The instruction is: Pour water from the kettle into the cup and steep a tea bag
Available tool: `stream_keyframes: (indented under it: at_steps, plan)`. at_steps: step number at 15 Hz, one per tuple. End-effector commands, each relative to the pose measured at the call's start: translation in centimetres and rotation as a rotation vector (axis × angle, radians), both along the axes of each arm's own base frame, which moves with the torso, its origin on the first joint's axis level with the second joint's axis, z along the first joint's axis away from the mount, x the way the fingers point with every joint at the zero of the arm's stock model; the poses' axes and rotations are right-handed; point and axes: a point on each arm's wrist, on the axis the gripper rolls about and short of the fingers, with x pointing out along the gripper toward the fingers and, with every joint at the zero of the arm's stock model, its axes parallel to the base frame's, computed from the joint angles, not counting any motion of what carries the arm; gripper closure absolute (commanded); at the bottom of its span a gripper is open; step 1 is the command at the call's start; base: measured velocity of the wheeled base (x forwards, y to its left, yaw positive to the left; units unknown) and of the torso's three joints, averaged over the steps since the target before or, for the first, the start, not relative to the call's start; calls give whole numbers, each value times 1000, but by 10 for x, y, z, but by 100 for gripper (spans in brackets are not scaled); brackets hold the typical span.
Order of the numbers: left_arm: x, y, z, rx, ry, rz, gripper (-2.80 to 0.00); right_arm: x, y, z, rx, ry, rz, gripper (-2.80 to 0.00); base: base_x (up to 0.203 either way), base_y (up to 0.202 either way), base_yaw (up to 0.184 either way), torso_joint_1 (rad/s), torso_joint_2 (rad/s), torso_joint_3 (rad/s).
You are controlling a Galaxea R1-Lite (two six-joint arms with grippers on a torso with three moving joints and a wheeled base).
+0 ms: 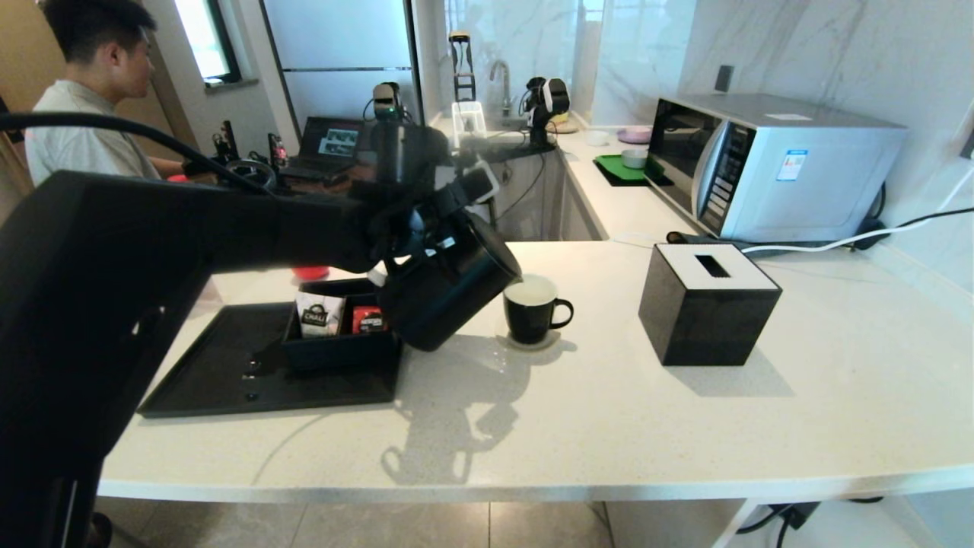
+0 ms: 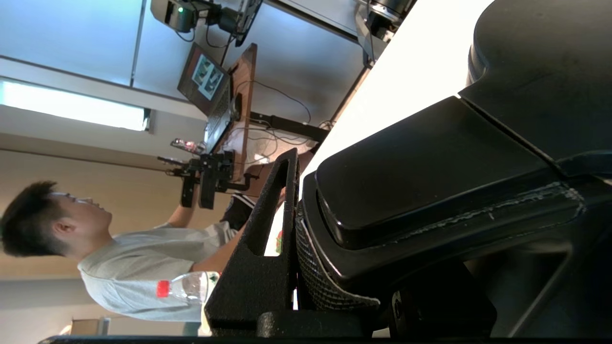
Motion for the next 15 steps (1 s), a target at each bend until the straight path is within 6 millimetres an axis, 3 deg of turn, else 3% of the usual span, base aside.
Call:
stream_keyframes:
  at_steps: [1, 15]
  plan:
    - [0, 0, 1, 4, -3, 2, 0, 0, 0, 0, 0, 1, -1, 0, 0, 0, 0, 0, 0, 0]
    - [-2, -2, 0, -6, -5, 2, 0, 0, 0, 0, -1, 1, -1, 0, 0, 0, 0, 0, 0, 0]
